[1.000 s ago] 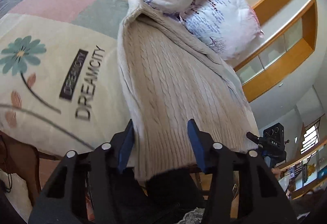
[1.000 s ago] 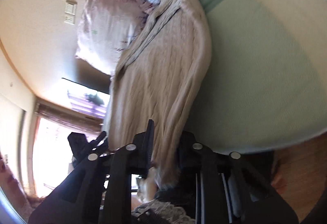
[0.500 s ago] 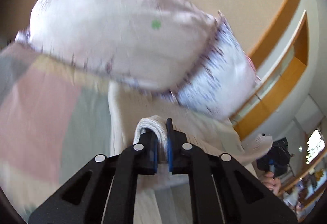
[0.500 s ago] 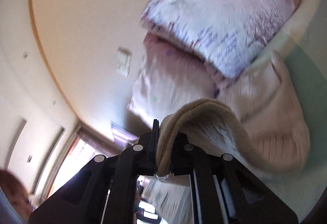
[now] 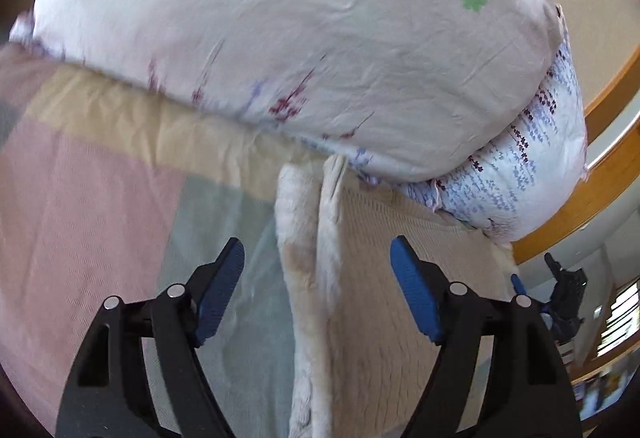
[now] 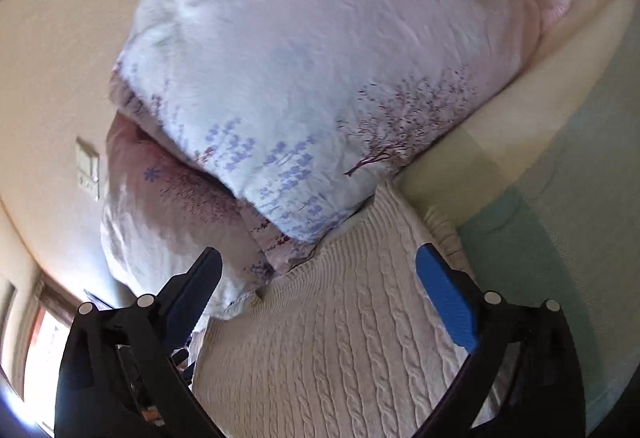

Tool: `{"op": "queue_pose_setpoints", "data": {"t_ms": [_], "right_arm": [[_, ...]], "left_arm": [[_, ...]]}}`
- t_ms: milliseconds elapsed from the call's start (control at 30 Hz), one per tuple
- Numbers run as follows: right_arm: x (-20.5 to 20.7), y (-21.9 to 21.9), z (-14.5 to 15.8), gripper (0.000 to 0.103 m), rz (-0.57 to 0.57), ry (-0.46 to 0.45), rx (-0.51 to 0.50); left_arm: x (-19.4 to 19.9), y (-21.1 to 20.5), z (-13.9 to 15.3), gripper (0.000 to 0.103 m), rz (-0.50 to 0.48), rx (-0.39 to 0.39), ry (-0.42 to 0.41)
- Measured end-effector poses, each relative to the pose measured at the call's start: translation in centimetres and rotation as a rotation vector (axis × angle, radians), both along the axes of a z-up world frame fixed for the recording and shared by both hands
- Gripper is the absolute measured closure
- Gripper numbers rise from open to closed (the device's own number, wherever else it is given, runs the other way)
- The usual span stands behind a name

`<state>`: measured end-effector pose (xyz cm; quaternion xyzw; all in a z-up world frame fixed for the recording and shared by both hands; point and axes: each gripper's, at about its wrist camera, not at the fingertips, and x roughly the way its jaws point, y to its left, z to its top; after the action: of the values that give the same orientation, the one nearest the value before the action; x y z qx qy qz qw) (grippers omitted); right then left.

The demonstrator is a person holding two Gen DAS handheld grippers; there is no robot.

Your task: Fold small clothes

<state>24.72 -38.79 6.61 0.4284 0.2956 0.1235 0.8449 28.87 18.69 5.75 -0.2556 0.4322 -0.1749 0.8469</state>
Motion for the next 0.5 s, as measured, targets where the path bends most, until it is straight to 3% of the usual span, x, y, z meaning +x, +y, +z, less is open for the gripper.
{"op": "queue_pose_setpoints", "data": {"t_ms": [133,200,233,300,333,400,500], "right_arm": [[0.3,0.4,-0.6,0.004,0.064,0.038,0.030],[0.0,0.6,-1.0,0.004,0.090,0.057,0.023],[0.1,1.2,-1.3,0.004,0.100,0.061,0.017],[-0.3,1.4,-1.2,0.004,0.114,0.064,0.016],[-0.6,1.3,-1.2,0.004,0.121,0.063,0.022],[-1.5,1.0,-1.0,0.004,0.135,0.061,0.040],[-3.3,0.1,-0.5,0.004,0.127,0.046,0.025]], "left_arm": [[0.5,-0.7,-3.0,0.034,-0.058,-0.085,0.102],[0.3,-1.7,-3.3,0.035,-0.062,-0.082,0.082],[0.3,-1.9,-3.4,0.043,-0.063,-0.098,0.085],[0.7,-2.0,-4.7,0.074,-0.058,-0.198,0.156],[0.7,-2.0,-5.0,0.078,-0.029,-0.240,0.175],[0.4,-2.7,-3.8,0.082,-0.041,-0.261,0.154],[-0.2,-5.7,0.5,0.083,-0.101,-0.346,0.073]]}}
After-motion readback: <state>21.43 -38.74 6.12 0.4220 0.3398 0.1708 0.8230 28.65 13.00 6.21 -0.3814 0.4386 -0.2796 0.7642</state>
